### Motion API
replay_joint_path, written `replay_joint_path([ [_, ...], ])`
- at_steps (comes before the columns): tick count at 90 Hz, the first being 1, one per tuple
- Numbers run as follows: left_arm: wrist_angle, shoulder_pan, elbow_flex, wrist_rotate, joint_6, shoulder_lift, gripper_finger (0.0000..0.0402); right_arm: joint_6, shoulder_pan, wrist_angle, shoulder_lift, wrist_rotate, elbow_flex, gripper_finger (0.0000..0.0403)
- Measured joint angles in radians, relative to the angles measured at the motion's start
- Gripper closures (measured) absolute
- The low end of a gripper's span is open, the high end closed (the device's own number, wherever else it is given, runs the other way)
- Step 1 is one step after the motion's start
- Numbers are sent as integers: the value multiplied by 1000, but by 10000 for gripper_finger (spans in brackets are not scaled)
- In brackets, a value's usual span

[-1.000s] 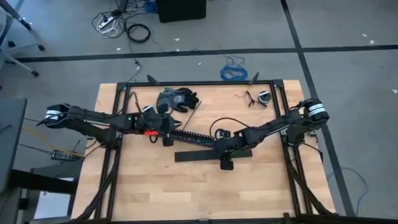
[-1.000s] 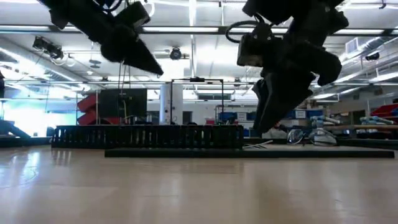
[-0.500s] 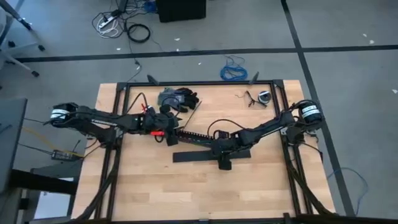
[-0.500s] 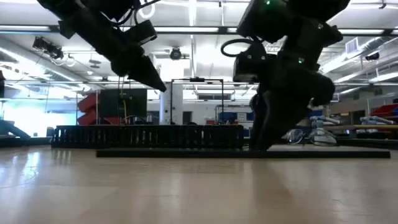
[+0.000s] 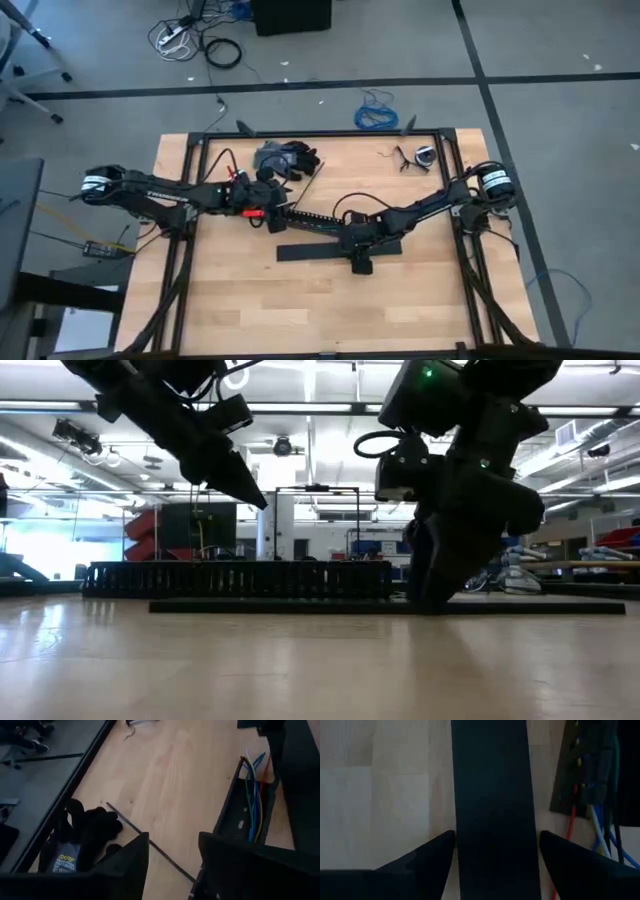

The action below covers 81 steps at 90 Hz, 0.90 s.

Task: Ziptie cables
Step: Close the black cable duct cover

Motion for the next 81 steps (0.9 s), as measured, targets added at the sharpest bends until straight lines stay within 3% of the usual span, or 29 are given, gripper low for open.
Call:
replay_joint_path([
  [41,-7,0,0,0,-1,0,233,58,20,-35,-23,-40,-3,184],
  [67,-2,0,0,0,13,0,233,76,40,-36,-94,-47,-5,185],
  [81,0,0,0,0,21,0,233,77,46,-28,-144,-36,-5,212],
])
